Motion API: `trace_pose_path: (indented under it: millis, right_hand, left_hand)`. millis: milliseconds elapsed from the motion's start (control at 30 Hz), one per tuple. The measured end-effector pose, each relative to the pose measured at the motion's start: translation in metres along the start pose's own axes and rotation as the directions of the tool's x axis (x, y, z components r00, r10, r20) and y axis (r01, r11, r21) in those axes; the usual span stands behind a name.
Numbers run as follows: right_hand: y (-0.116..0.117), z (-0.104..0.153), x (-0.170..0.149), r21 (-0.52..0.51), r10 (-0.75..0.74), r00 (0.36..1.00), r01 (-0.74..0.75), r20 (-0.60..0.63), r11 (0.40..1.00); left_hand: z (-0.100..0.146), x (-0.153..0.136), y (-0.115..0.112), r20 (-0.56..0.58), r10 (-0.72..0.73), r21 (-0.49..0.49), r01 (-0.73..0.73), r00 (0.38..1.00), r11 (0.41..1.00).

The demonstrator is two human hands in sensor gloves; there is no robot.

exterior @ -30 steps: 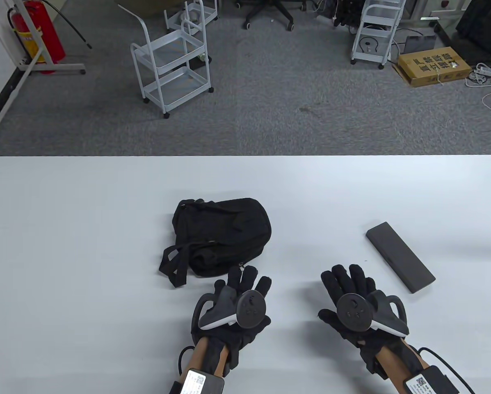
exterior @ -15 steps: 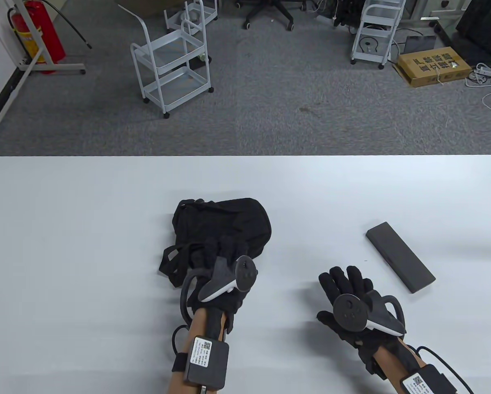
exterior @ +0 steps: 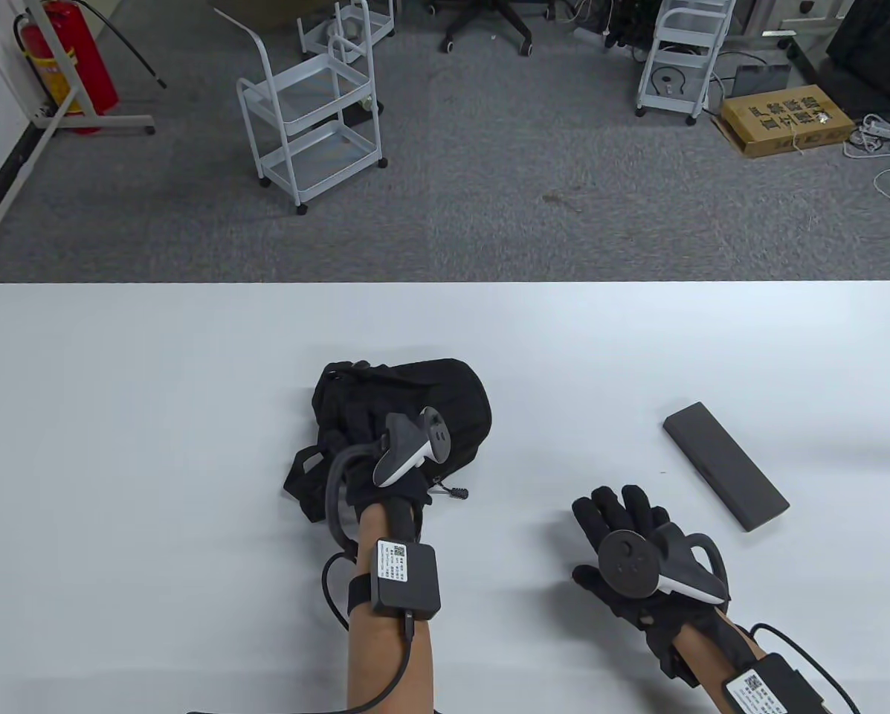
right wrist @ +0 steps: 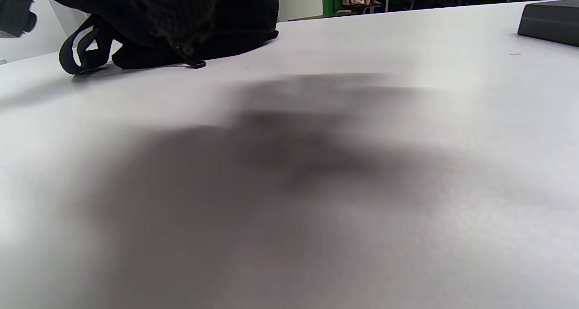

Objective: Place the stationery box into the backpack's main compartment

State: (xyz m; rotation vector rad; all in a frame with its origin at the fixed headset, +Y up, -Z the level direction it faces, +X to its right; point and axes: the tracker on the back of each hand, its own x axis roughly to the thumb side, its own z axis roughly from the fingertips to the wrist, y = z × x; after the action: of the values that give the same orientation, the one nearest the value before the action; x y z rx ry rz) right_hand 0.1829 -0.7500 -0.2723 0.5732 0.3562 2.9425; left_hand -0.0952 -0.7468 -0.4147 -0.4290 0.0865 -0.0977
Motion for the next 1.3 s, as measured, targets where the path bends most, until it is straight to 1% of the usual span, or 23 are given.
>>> trace_pose_path:
  millis: [100, 200, 267, 300, 400, 500, 633, 767, 800, 833, 867, 1000, 1067, 1100, 1167, 1233, 1300]
  right_hand:
    - [0.0, 0.0, 0.002, 0.0, 0.001, 1.0, -0.001, 0.005, 1.0]
    - [0.001, 0.0, 0.002, 0.004, 0.004, 1.0, -0.004, 0.007, 1.0]
    - [0.001, 0.0, 0.002, 0.004, 0.007, 1.0, -0.007, 0.007, 1.0]
    - [0.001, 0.0, 0.002, 0.005, 0.007, 1.0, -0.007, 0.006, 1.0]
    - [0.001, 0.0, 0.002, 0.006, 0.008, 1.0, -0.008, 0.007, 1.0]
    - [0.001, -0.001, 0.0, 0.008, 0.003, 1.0, -0.003, 0.001, 1.0]
    - [0.0, -0.002, -0.003, 0.008, -0.008, 1.0, 0.008, -0.007, 1.0]
    - [-0.001, -0.001, -0.003, 0.003, -0.009, 1.0, 0.009, -0.009, 1.0]
    - [0.0, -0.001, -0.003, 0.003, -0.008, 1.0, 0.008, -0.008, 1.0]
    - [0.0, -0.001, -0.002, 0.003, -0.007, 1.0, 0.007, -0.006, 1.0]
    - [0.0, -0.002, -0.002, 0.004, -0.007, 1.0, 0.007, -0.005, 1.0]
    - [0.001, -0.001, -0.001, 0.004, 0.003, 1.0, -0.003, -0.004, 1.0]
    - [0.001, -0.001, -0.001, 0.0, 0.002, 1.0, -0.002, -0.004, 1.0]
    - [0.001, -0.001, -0.001, -0.001, 0.001, 1.0, -0.001, -0.005, 1.0]
    - [0.001, -0.001, -0.002, -0.004, 0.001, 1.0, -0.001, -0.008, 1.0]
    - [0.001, -0.001, -0.001, -0.006, 0.004, 1.0, -0.004, -0.009, 1.0]
    - [0.0, -0.001, -0.001, -0.011, 0.006, 1.0, -0.006, -0.01, 1.0]
  left_hand:
    - [-0.005, 0.001, -0.009, -0.016, -0.026, -0.018, 0.026, 1.0, 0.999]
    - [-0.008, -0.001, -0.02, -0.009, 0.017, 0.03, -0.016, 1.0, 0.999]
    - [-0.007, -0.003, -0.024, -0.01, 0.04, 0.107, -0.038, 0.999, 0.993]
    - [-0.006, -0.005, -0.023, -0.016, 0.038, 0.146, -0.035, 0.999, 0.989]
    - [-0.003, -0.009, -0.019, -0.018, 0.073, 0.215, -0.068, 0.997, 0.974]
    - [-0.001, -0.013, -0.014, -0.013, 0.085, 0.254, -0.079, 0.996, 0.964]
    - [0.009, -0.025, -0.002, 0.032, 0.162, 0.341, -0.163, 0.986, 0.926]
    - [0.025, -0.044, 0.015, 0.073, 0.299, 0.437, -0.3, 0.951, 0.848]
    - [0.029, -0.047, 0.019, 0.083, 0.317, 0.453, -0.319, 0.945, 0.832]
    - [0.036, -0.053, 0.025, 0.095, 0.334, 0.5, -0.335, 0.938, 0.799]
    - [0.04, -0.056, 0.029, 0.103, 0.342, 0.525, -0.343, 0.934, 0.779]
    - [0.062, -0.072, 0.046, 0.176, 0.421, 0.567, -0.441, 0.89, 0.695]
    - [0.076, -0.075, 0.052, 0.257, 0.457, 0.585, -0.513, 0.852, 0.628]
    - [0.08, -0.075, 0.053, 0.284, 0.464, 0.586, -0.535, 0.839, 0.608]
    - [0.094, -0.074, 0.054, 0.369, 0.491, 0.581, -0.608, 0.789, 0.541]
    - [0.103, -0.073, 0.052, 0.428, 0.511, 0.565, -0.662, 0.745, 0.492]
    - [0.11, -0.069, 0.044, 0.488, 0.544, 0.522, -0.727, 0.683, 0.445]
